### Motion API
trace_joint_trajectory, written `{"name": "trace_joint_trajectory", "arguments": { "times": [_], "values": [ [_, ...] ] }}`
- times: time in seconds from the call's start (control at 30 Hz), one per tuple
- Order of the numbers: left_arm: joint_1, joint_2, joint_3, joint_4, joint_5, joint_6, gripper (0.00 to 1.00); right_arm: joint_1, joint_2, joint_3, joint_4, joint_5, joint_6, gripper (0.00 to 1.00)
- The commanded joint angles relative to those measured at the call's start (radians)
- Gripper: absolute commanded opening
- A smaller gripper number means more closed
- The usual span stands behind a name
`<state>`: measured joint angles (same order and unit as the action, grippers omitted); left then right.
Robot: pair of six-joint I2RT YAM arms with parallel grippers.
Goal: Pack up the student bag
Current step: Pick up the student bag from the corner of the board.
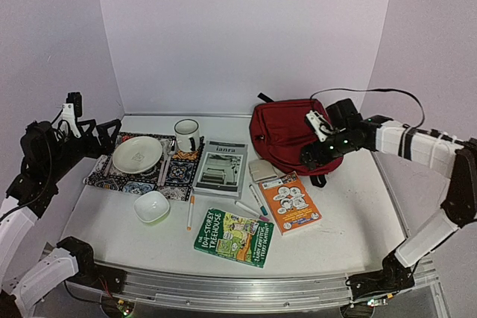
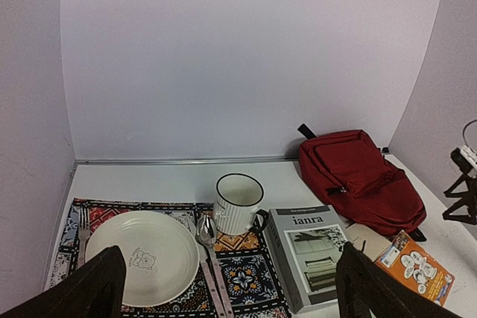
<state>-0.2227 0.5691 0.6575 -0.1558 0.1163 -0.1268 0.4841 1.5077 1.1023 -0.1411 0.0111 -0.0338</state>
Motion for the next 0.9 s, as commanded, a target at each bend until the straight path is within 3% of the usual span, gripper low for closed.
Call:
{"name": "trace_joint_trajectory", "arguments": {
  "times": [0.0, 0.27, 0.37, 0.67, 0.87],
  "values": [
    [0.007, 0.031, 0.016, 0.036, 0.032, 0.018, 1.0, 0.054, 0.238, 0.228, -0.016, 0.06, -0.042, 0.98],
    [0.008, 0.051, 0.019, 0.038, 0.059, 0.021, 1.0, 0.104, 0.592, 0.599, -0.096, 0.039, -0.014, 0.97],
    [0.008, 0.056, 0.019, 0.039, 0.071, 0.02, 1.0, 0.107, 0.687, 0.682, -0.1, 0.077, 0.017, 0.92],
    [0.009, 0.059, 0.018, 0.041, 0.103, 0.019, 1.0, 0.107, 0.826, 0.809, -0.1, 0.179, 0.026, 0.63],
    [0.007, 0.063, 0.02, 0.041, 0.129, 0.005, 0.99, 0.107, 0.832, 0.806, -0.101, 0.178, 0.019, 0.29]
  ]
}}
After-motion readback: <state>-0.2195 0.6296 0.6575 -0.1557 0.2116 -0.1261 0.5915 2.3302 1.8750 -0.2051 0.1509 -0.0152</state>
